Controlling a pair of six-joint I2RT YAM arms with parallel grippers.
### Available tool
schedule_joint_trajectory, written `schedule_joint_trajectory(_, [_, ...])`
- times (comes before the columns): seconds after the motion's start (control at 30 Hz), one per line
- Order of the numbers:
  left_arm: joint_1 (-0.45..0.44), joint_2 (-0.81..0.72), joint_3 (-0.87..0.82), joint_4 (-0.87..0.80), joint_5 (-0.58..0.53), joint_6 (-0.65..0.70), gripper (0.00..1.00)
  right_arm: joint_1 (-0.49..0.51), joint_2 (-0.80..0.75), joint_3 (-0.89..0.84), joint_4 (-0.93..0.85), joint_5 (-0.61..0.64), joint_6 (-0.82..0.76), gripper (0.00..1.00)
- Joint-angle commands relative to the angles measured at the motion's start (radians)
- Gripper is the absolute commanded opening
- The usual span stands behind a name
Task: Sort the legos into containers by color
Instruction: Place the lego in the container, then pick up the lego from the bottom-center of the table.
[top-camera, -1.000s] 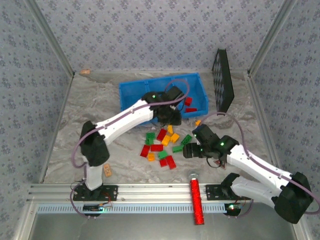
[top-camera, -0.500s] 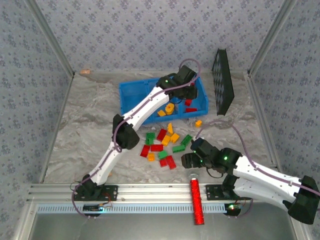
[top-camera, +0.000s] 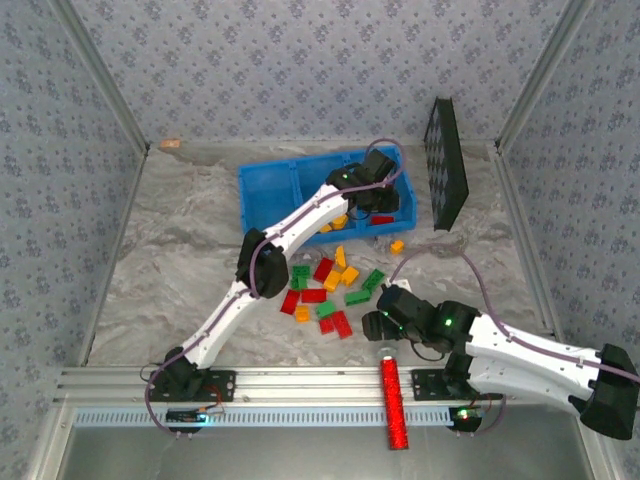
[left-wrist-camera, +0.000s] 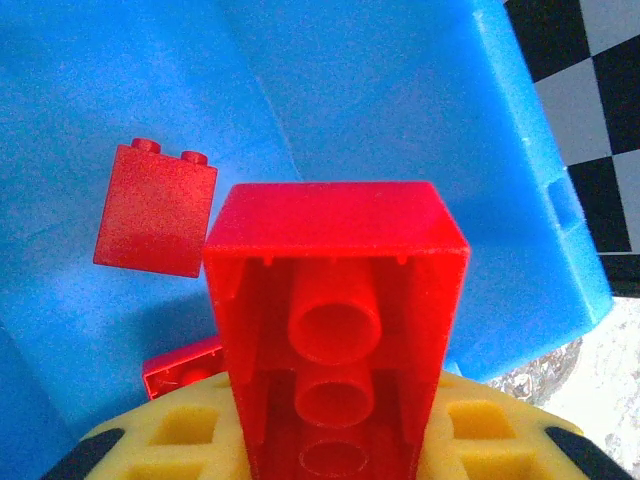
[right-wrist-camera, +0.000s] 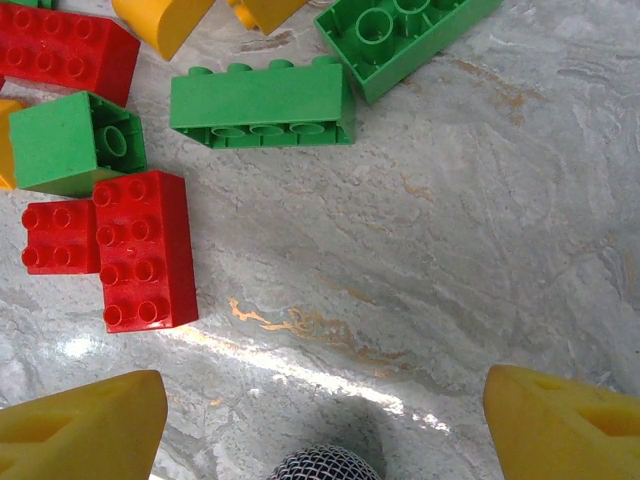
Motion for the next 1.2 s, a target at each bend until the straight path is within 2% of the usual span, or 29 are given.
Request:
schedule_joint_trajectory(0.0, [0.0, 0.029, 0.019, 0.025, 0.013, -0.026, 0.21, 0.023, 0.004, 0.001, -0.006, 0.043, 0.039, 0.84])
schedule_joint_trajectory(0.2, [0.001, 0.036, 0.014, 0.013, 0.015, -0.041, 0.35, 0.036, 0.053, 0.058, -0.025, 0.038, 0.006, 0.84])
schedule_joint_trajectory(0.5, [0.002, 0.001, 0.013, 0.02, 0.021, -0.025, 0.54, 0.063, 0.152, 0.09, 0.056, 0.003, -0.08, 0.84])
schedule_joint_trajectory(1.17, [0.005, -0.165, -0.052, 0.036, 0.079, 0.04, 0.55, 0.163, 0.433, 0.203, 0.161, -0.03, -0.203, 0.83])
